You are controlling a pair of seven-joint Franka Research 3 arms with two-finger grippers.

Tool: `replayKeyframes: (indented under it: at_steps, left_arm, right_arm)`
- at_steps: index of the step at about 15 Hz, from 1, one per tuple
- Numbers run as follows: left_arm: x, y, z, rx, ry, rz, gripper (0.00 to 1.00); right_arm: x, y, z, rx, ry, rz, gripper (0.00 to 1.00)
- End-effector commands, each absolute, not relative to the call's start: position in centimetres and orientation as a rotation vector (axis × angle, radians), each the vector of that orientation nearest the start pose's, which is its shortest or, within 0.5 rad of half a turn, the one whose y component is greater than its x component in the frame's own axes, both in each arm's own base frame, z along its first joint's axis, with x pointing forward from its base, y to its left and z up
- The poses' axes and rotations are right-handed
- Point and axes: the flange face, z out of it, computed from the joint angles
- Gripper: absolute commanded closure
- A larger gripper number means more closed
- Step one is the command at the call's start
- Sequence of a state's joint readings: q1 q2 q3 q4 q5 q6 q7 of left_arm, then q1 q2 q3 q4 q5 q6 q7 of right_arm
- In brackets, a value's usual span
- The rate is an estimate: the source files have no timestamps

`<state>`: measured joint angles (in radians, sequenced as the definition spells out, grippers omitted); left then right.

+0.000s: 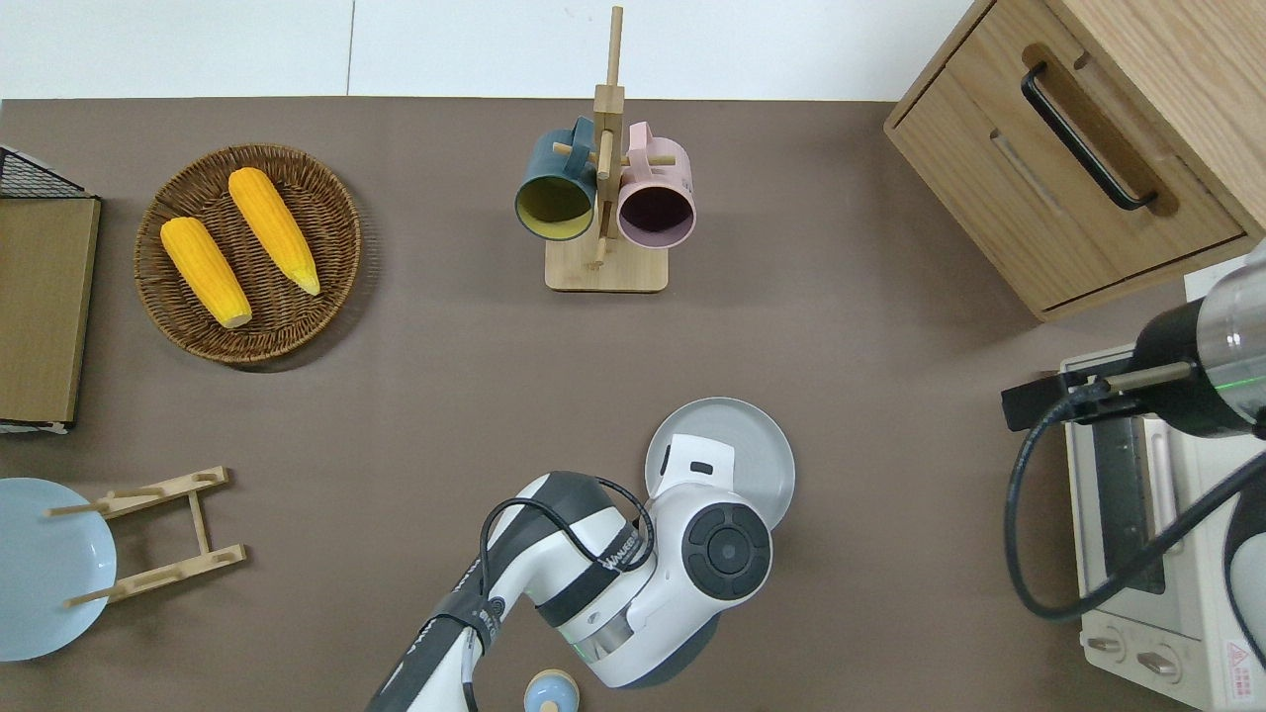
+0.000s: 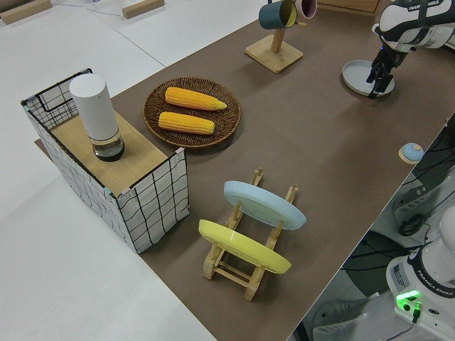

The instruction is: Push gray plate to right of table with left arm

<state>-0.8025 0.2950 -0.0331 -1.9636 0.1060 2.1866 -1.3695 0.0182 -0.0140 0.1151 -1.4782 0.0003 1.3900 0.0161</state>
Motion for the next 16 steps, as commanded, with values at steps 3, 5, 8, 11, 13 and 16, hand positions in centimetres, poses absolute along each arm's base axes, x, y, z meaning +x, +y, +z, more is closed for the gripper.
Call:
replayKeyframes:
  at_steps: [3, 5, 8, 11, 13, 16]
  left_arm:
    - [44.6, -37.5, 39.1, -2.977, -0.599, -0.013, 0.0]
    - [46.2, -33.3, 42.2, -3.004, -0.545, 0.038, 0.0]
    - [48.0, -27.3, 46.0, -3.048, -0.451, 0.109, 0.0]
    - [49.1, -22.0, 47.7, -3.039, -0.415, 0.172, 0.0]
    - [50.0, -17.7, 49.3, -3.061, -0.375, 0.177, 0.0]
    - [51.4, -12.1, 51.6, -3.092, -0.31, 0.244, 0.0]
  right_arm:
    - [52.4, 7.0, 66.4, -3.138, -0.16, 0.123, 0.017]
    - [52.4, 7.0, 66.4, -3.139, -0.16, 0.123, 0.017]
    - [52.4, 6.9, 66.4, -3.138, -0.158, 0.123, 0.017]
    - [52.4, 6.9, 66.4, -3.138, -0.158, 0.123, 0.017]
    - [52.4, 6.9, 66.4, -3.139, -0.158, 0.123, 0.017]
    - [52.4, 7.0, 66.4, -3.138, -0.16, 0.123, 0.017]
